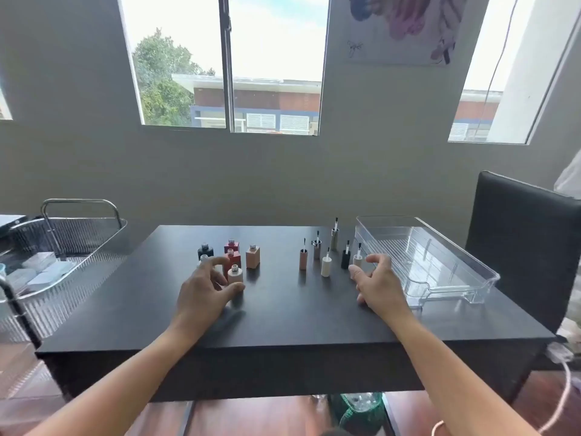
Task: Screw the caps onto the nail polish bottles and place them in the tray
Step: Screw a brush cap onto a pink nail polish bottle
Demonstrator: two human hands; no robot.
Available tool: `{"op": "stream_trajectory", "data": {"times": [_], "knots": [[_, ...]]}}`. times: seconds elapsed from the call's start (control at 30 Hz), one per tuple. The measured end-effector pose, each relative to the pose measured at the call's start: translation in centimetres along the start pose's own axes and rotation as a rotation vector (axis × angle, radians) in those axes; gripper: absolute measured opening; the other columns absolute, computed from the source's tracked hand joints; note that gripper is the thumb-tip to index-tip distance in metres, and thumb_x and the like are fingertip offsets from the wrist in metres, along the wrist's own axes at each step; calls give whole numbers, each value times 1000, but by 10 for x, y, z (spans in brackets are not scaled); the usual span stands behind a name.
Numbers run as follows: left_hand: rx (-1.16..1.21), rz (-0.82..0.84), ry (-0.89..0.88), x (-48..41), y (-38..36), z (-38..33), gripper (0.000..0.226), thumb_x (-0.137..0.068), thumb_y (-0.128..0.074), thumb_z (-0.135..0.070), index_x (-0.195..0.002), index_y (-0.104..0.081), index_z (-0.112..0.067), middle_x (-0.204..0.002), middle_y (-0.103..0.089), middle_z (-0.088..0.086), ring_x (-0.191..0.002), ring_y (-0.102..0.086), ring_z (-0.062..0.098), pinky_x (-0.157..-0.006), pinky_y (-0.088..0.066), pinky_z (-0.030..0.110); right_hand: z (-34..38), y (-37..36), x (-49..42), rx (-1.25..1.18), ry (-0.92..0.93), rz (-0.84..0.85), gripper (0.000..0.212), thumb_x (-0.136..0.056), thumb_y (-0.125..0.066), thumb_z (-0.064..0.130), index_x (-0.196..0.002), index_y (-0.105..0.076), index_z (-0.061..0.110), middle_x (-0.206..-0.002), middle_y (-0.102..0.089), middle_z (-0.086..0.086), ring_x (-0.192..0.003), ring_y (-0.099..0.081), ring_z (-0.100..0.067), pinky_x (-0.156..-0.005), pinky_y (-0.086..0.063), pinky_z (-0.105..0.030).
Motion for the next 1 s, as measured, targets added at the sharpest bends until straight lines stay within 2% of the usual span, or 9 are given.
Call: {"op": "stream_trajectory", "data": {"times": [0.13,0.27,0.37,0.53,0.67,0.73,0.83,0.93,1.0], "knots": [[-73,62,58,-8,-7,2,48,-77,-85,-26,-120,-66,-18,-77,-68,-7,-78,-67,17,-78,-49,32,0,-2,-17,123,-57,12,48,-93,-58,32,-132,-39,13,-73,-71,-7,-45,-64,-18,-49,-47,-26],[-116,58,62,-14,-10,6,41,-79,-83,-28,-116,-70,-18,-81,-72,0,-81,-68,21,-76,-46,30,-2,-5,-31,190,-31,23,24,-93,-58,26,-110,-53,10,-74,-72,-4,-38,-62,-16,-56,-51,-27],[-113,61,75,-13,-10,7,35,-79,-82,-30,-111,-71,-21,-81,-71,0,-80,-66,20,-72,-42,29,-4,-6,-35,208,-5,23,14,-93,-59,23,-98,-58,10,-75,-71,-6,-46,-63,-20,-67,-54,-32],[-72,61,75,-8,-8,2,30,-72,-88,-30,-96,-70,-26,-79,-65,-5,-71,-62,7,-62,-40,17,-2,-2,-24,161,43,-44,13,-88,-66,29,-88,-61,17,-82,-72,0,-79,-64,-20,-61,-41,-25],[9,81,90,-1,-10,-2,34,-66,-91,-35,-85,-62,-33,-81,-70,-14,-75,-66,-3,-65,-44,11,16,-3,-1,-15,100,-16,15,-85,-73,31,-84,-62,20,-78,-73,2,-80,-68,-17,-68,-55,-35],[85,97,118,2,-14,-5,36,-66,-91,-33,-85,-61,-33,-82,-71,-13,-75,-69,-1,-70,-52,20,30,-8,12,-139,125,59,13,-84,-74,26,-87,-64,19,-80,-74,-3,-79,-70,-19,-63,-58,-38],[165,134,127,5,-19,-11,35,-67,-90,-31,-88,-62,-34,-84,-72,-9,-74,-70,2,-74,-60,36,49,-19,28,-254,172,162,8,-86,-72,28,-92,-71,22,-74,-72,2,-67,-68,-11,-48,-50,-25],[185,148,78,8,-22,-20,32,-68,-88,-35,-88,-64,-41,-84,-71,-10,-73,-66,-4,-70,-56,23,61,-28,37,-233,260,174,8,-89,-68,32,-95,-73,32,-79,-65,11,-61,-62,-3,-55,-46,-15],[186,151,51,10,-23,-25,33,-68,-89,-33,-87,-65,-46,-86,-71,-12,-77,-63,-7,-68,-49,12,66,-33,41,-214,323,178,12,-89,-67,29,-99,-74,31,-84,-62,15,-65,-61,2,-61,-46,-12]]}}
Point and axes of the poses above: each hand's wrist, its own x-axis away from the middle knuckle, its own y-axis out of the back of the hand, z = x × y, the point moved 5 cm from there along -x, towards the middle knuckle
